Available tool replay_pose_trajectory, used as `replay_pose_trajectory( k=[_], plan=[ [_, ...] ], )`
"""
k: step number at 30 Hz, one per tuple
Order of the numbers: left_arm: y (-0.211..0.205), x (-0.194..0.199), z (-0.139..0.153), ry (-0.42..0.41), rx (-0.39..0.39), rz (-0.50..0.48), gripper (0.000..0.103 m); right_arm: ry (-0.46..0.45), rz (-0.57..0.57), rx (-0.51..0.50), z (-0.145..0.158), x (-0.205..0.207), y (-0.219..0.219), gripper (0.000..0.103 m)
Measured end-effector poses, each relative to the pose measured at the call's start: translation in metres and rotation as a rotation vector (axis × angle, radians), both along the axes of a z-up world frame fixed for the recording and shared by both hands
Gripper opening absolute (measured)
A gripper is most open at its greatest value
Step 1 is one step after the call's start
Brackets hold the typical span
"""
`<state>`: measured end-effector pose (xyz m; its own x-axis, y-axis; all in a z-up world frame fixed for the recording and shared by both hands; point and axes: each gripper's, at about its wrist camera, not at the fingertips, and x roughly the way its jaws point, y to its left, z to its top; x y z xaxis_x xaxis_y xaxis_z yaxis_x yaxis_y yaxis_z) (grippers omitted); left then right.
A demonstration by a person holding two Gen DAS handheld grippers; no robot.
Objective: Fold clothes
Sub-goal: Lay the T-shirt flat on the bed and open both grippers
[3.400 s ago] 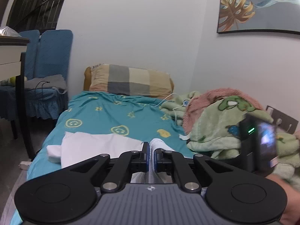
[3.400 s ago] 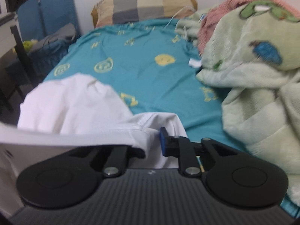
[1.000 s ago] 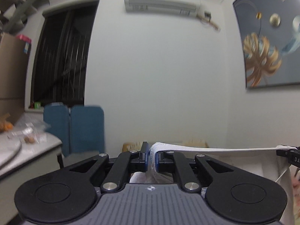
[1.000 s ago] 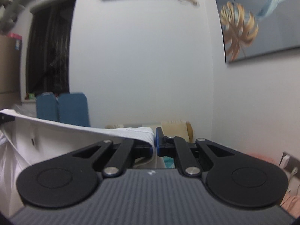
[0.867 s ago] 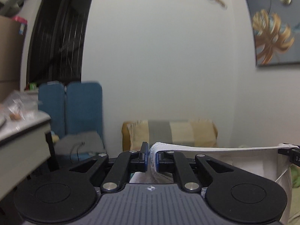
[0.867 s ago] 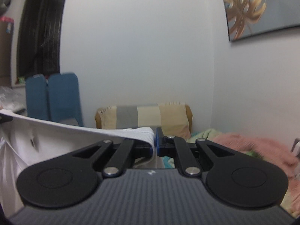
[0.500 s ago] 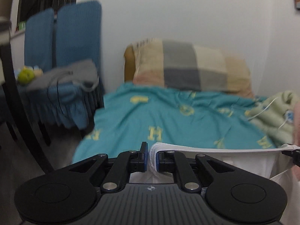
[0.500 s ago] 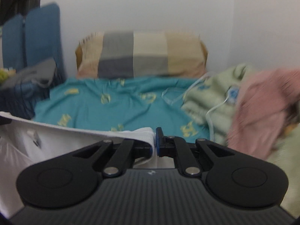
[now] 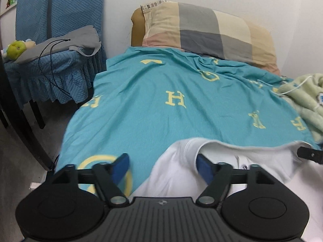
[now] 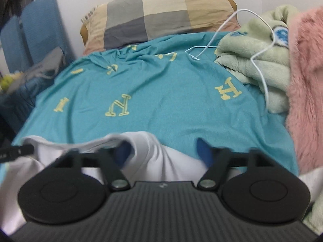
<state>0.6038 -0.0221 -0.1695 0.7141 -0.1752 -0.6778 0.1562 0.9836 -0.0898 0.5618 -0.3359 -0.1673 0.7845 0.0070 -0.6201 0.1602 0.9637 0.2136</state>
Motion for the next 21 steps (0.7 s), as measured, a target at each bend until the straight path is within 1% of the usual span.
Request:
replay_pose_trajectory(
  k=[2, 6, 11, 13, 15, 16, 18, 20, 21],
  plan=[
    [0.012, -0.039, 0.013, 0.002, -0.014, 0.0, 0.082, -0.001, -0.01, 0.004, 0.008, -0.019, -0.001, 0.076],
    [0.035, -0.117, 0.038, 0.006, -0.041, 0.0, 0.082, 0.004, -0.031, 0.003, 0.028, -0.072, 0.001, 0.076],
    [0.065, -0.214, 0.07, 0.012, -0.075, -0.001, 0.082, 0.029, -0.075, 0.087, 0.055, -0.173, 0.005, 0.076],
    [0.076, -0.253, 0.083, 0.014, -0.089, -0.001, 0.079, 0.031, -0.081, 0.092, 0.07, -0.216, 0.012, 0.076],
    [0.081, -0.29, 0.082, 0.048, -0.123, 0.015, 0.076, 0.007, -0.078, 0.094, 0.085, -0.26, 0.018, 0.076],
    [0.084, -0.303, 0.08, 0.068, -0.149, 0.036, 0.075, -0.006, -0.079, 0.1, 0.092, -0.281, 0.021, 0.076],
    [0.096, -0.326, 0.072, 0.124, -0.225, 0.103, 0.075, -0.015, -0.067, 0.117, 0.104, -0.319, 0.025, 0.076],
    [0.11, -0.339, 0.063, 0.176, -0.323, 0.185, 0.074, -0.022, -0.049, 0.125, 0.115, -0.352, 0.028, 0.076],
    [0.119, -0.342, 0.057, 0.216, -0.389, 0.228, 0.074, -0.024, -0.043, 0.13, 0.118, -0.365, 0.03, 0.076]
  ],
)
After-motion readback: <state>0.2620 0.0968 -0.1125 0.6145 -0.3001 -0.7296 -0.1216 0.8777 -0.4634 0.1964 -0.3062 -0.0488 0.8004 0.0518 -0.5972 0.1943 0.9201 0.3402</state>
